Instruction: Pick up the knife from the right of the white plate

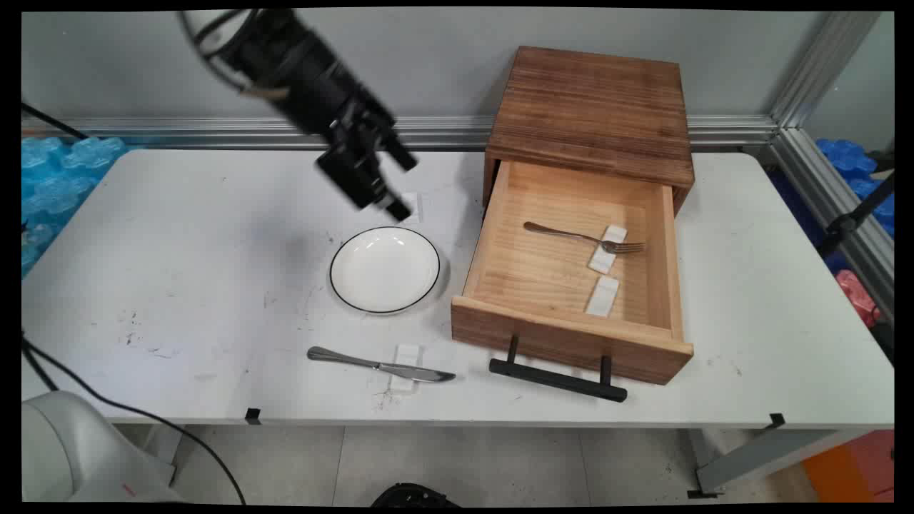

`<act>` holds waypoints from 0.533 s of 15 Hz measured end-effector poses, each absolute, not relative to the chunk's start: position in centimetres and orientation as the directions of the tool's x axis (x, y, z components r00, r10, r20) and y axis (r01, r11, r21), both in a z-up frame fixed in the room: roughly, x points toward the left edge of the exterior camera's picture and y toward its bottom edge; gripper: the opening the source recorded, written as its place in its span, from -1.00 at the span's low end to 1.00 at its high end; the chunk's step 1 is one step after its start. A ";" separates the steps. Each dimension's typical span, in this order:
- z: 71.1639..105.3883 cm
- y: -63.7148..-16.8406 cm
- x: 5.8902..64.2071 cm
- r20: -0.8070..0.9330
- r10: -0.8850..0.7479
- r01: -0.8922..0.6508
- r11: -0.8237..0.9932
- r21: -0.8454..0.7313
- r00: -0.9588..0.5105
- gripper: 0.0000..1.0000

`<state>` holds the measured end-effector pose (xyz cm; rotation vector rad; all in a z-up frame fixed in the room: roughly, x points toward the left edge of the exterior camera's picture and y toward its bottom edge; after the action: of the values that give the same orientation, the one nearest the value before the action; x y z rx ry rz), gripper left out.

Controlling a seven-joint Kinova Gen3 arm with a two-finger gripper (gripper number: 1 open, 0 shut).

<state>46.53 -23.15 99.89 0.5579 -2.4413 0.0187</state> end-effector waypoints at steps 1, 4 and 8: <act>99.1 -22.3 47.1 0.563 -0.381 -0.387 0.915 0.116 -0.733 1.00; 97.3 -20.4 48.1 0.519 -0.360 -0.360 0.927 0.104 -0.776 1.00; 94.6 -18.2 48.7 0.465 -0.339 -0.339 0.937 0.088 -0.818 1.00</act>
<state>48.74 -18.22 94.59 0.4856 -2.6036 -0.0016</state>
